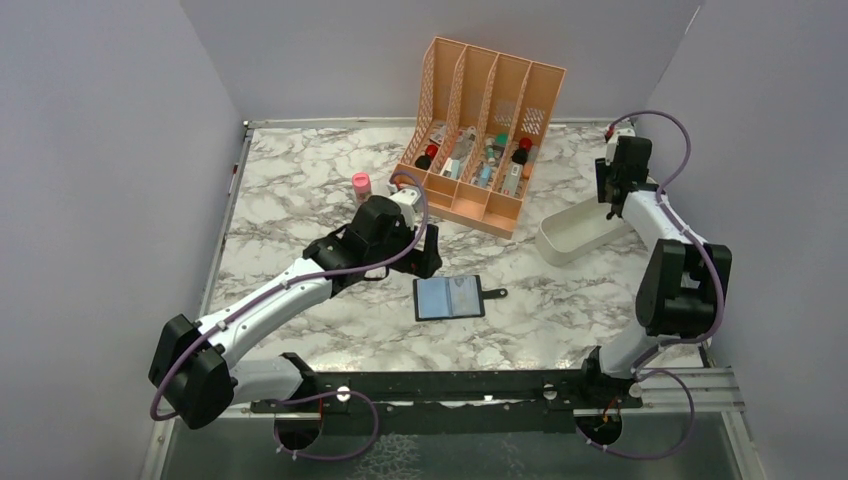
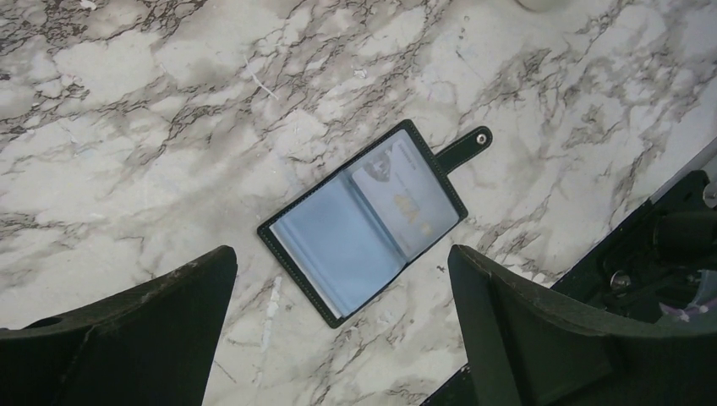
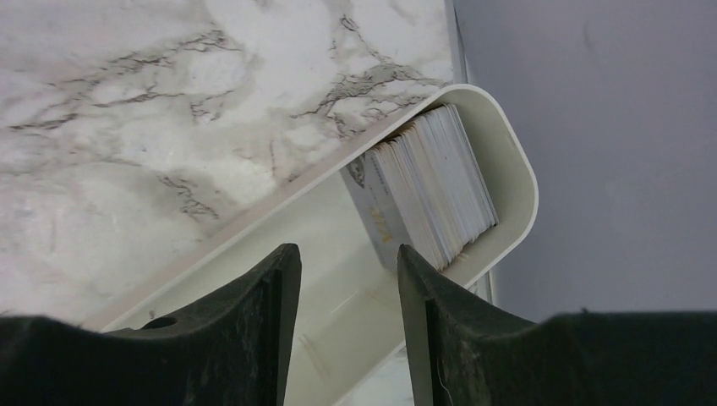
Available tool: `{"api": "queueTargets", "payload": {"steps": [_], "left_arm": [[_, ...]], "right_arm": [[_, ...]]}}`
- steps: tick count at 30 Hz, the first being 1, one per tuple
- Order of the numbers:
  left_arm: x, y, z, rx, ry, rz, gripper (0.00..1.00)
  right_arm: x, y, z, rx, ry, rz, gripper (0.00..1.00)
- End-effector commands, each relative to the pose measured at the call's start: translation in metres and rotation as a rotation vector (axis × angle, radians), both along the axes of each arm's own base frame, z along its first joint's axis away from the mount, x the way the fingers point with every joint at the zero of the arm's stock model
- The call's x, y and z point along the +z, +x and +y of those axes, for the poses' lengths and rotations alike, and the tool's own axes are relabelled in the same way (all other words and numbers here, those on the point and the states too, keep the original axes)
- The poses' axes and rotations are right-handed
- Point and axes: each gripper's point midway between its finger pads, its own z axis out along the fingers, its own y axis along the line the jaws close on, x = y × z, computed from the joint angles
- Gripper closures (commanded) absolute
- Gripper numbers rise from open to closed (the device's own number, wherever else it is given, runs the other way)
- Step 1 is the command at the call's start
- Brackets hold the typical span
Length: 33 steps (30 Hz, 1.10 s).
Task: Put the credit cards into the card holder
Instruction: Pick up the credit card from the storage box.
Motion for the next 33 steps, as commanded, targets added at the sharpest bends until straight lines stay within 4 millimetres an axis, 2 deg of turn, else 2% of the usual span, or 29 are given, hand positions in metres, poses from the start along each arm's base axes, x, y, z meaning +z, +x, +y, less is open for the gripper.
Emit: {"api": "queueTargets", "payload": {"steps": [1,6,11,17,26,30,33], "left_arm": [[0.008,-0.005,0.005,-0.088,0.075,-0.04,0.01],[0.004,-0.002,0.015,-0.093,0.137,-0.073,0.01],[0.004,0.002,0.027,-0.054,0.174,-0.106,0.01],[0.006,0.005,0.029,-0.046,0.186,-0.123,0.01],[0.006,0.003,0.028,-0.056,0.182,-0.119,0.01],[0.007,0.004,0.029,-0.051,0.18,-0.125,0.01],[0.007,0.005,0.029,-0.05,0.18,-0.123,0.01]], "right_arm": [[-0.003,0.01,-0.025,0.018,-0.087,0.064,0.48],[-0.022,0.013,-0.048,-0.002,-0.142,0.169,0.46],[-0.029,0.011,-0.073,-0.048,-0.209,0.228,0.46],[-0.039,0.013,-0.078,-0.045,-0.218,0.267,0.46],[-0.061,0.014,-0.072,-0.012,-0.183,0.291,0.47],[-0.071,0.013,-0.08,-0.036,-0.218,0.32,0.47],[-0.068,0.013,-0.085,-0.062,-0.239,0.32,0.5]]}}
